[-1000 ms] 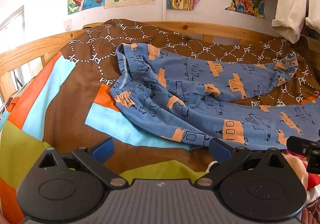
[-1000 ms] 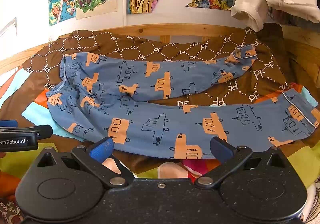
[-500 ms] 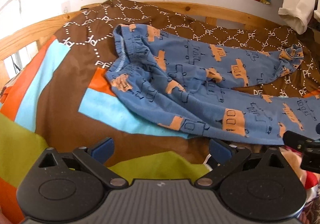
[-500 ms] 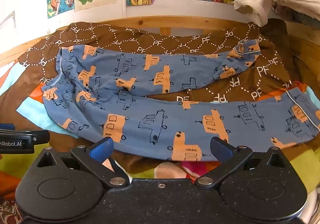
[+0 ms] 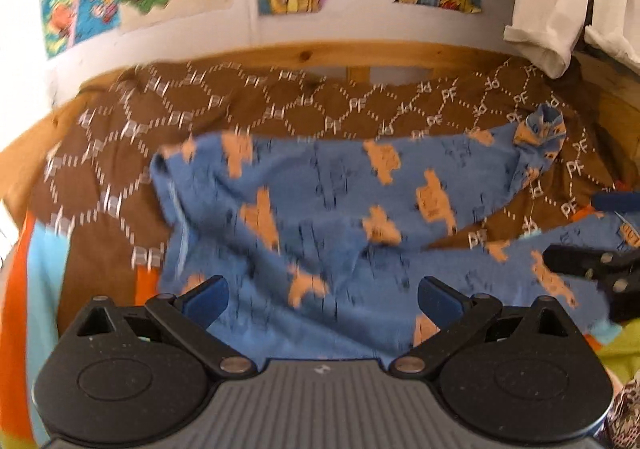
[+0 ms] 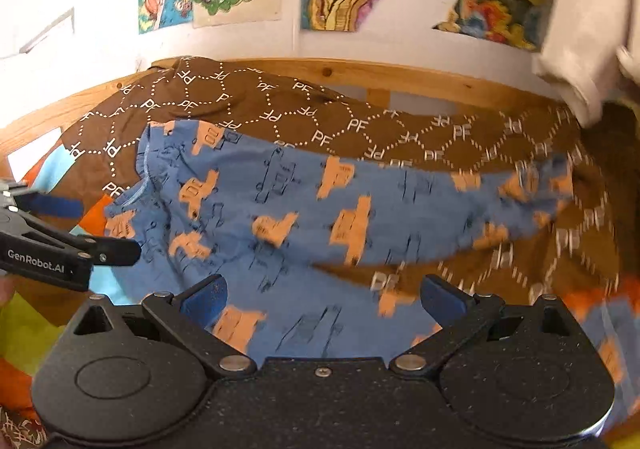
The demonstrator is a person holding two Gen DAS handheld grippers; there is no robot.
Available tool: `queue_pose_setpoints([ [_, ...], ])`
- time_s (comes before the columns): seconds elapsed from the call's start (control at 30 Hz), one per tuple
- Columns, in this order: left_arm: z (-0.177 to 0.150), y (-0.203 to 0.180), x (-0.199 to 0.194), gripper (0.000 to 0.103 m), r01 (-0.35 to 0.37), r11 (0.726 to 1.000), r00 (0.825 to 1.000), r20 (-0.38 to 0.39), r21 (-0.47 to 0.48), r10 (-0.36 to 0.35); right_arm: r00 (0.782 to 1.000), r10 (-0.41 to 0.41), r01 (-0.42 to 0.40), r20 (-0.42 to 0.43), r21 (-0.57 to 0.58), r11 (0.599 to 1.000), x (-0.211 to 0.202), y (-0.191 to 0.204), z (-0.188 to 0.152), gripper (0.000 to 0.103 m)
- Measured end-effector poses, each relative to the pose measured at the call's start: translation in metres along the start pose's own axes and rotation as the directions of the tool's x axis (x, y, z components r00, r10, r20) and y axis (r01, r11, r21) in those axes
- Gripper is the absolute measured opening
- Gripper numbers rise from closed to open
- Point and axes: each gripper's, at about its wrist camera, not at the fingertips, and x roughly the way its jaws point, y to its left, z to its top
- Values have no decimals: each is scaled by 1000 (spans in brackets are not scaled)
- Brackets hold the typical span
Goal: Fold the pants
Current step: 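Move both grippers to the pants hem and close on the fabric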
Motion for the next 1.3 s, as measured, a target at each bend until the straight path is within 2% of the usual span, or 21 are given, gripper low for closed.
queue_pose_setpoints([
  [0.2,46,14,-3,103,99,994,994,50,-38,-97,994,76,-86,-76,-142,986,5,-25,79,102],
  [0.3,58,27,7,103,161,983,987,40,-89,-158,984,96,-131,-148,-248,960,20,-25,110,102],
  [0.33,63,32,14,103,192,975,981,20,-114,-191,974,123,-171,-189,-265,949,27,-26,118,102],
  [0.37,65,37,22,103,213,968,977,0,-133,-215,962,156,-214,-223,-269,939,33,-26,125,102],
  [0.4,68,43,29,103,229,962,972,-20,-151,-235,938,213,-285,-275,-258,923,42,-28,134,102],
  [0.47,73,54,46,103,247,954,964,-56,-168,-259,873,332,-426,-357,-229,875,57,-30,146,102],
  [0.5,75,58,52,103,240,958,966,-64,-156,-252,835,390,-496,-389,-226,838,66,-31,151,102],
  [0.53,77,62,58,103,221,968,972,-60,-123,-229,810,422,-539,-407,-236,808,76,-30,156,102],
  [0.57,80,64,61,103,207,975,976,-46,-82,-212,796,443,-568,-413,-256,782,85,-29,158,102],
  [0.63,87,68,65,103,175,984,984,6,33,-175,783,474,-603,-403,-305,737,105,-30,159,102],
  [0.7,97,66,72,103,117,982,991,42,148,-124,779,500,-617,-378,-321,718,128,-36,159,102],
  [0.8,120,60,99,103,24,956,997,58,293,-42,773,522,-622,-360,-273,734,165,-57,164,102],
  [0.83,128,59,110,103,15,947,998,54,322,-34,780,515,-614,-355,-279,738,174,-63,167,102],
  [0.93,146,54,146,103,43,902,999,4,429,-50,831,442,-544,-339,-324,774,205,-76,175,102],
  [1.0,154,52,174,103,65,873,998,-51,483,-46,865,360,-470,-350,-312,826,229,-87,181,102],
  [1.07,158,52,198,103,114,851,990,-128,512,-56,883,321,-418,-342,-264,869,249,-104,186,102],
  [1.13,158,51,217,96,162,828,979,-193,537,-66,873,322,-408,-367,-188,893,268,-123,189,99],
  [1.2,157,50,229,88,202,809,970,-226,552,-88,859,325,-417,-396,-172,893,278,-139,188,93],
  [1.27,157,50,238,81,230,809,960,-261,541,-99,844,330,-433,-422,-175,884,284,-150,185,88],
  [1.3,157,51,243,74,247,812,953,-284,529,-105,835,336,-445,-436,-177,878,286,-155,182,87],
])
